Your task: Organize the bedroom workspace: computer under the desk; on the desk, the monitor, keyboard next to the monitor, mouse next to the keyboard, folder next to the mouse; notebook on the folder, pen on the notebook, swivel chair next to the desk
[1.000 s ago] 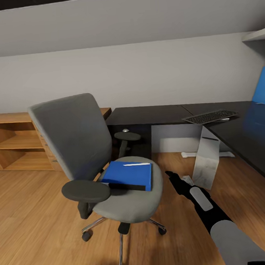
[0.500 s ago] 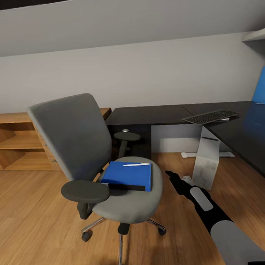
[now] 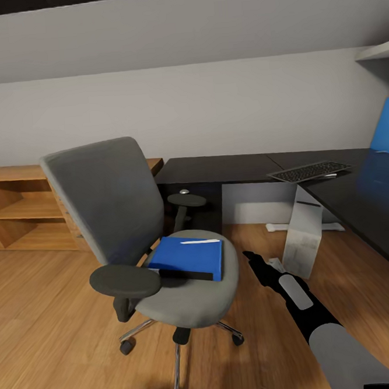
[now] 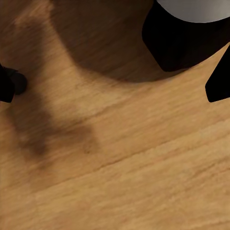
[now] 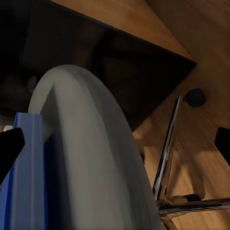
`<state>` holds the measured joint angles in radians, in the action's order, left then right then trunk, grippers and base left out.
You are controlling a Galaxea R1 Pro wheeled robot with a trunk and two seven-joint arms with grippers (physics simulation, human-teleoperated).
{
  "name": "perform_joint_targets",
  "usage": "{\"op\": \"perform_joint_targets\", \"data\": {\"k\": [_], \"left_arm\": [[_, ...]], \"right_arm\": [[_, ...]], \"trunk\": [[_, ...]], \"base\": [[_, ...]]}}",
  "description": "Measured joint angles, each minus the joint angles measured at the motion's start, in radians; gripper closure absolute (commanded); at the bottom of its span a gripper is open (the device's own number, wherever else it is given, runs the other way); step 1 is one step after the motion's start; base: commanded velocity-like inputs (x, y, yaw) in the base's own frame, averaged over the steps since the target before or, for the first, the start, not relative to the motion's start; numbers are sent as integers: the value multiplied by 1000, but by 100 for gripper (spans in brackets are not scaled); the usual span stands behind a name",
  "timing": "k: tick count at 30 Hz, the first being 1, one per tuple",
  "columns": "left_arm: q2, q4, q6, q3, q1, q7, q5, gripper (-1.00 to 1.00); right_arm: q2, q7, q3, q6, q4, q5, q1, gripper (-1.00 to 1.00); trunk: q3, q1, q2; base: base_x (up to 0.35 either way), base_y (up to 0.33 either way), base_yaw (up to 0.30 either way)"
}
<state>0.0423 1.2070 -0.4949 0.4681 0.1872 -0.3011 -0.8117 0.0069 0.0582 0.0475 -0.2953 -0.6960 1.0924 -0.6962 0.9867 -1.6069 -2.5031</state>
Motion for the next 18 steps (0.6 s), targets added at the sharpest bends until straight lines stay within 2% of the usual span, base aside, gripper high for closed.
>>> {"op": "perform_joint_targets", "data": {"k": [9,13,18], "left_arm": [[1,-1,0,-1,-1,0,0,-100],[1,-1,2,-2,-1,0,0,-100],[1,0,10,-3,-1,0,0,-100]], "right_arm": [[0,-2,0,1,0,-1,1,-100],[0,-2,0,1,0,-1,1,-100],[0,0,1,0,-1,1,3,-100]], "trunk": [[0,0,0],[0,0,0],[0,1,0]], "base": [[26,0,0],[153,15,0],[269,88,0]]}}
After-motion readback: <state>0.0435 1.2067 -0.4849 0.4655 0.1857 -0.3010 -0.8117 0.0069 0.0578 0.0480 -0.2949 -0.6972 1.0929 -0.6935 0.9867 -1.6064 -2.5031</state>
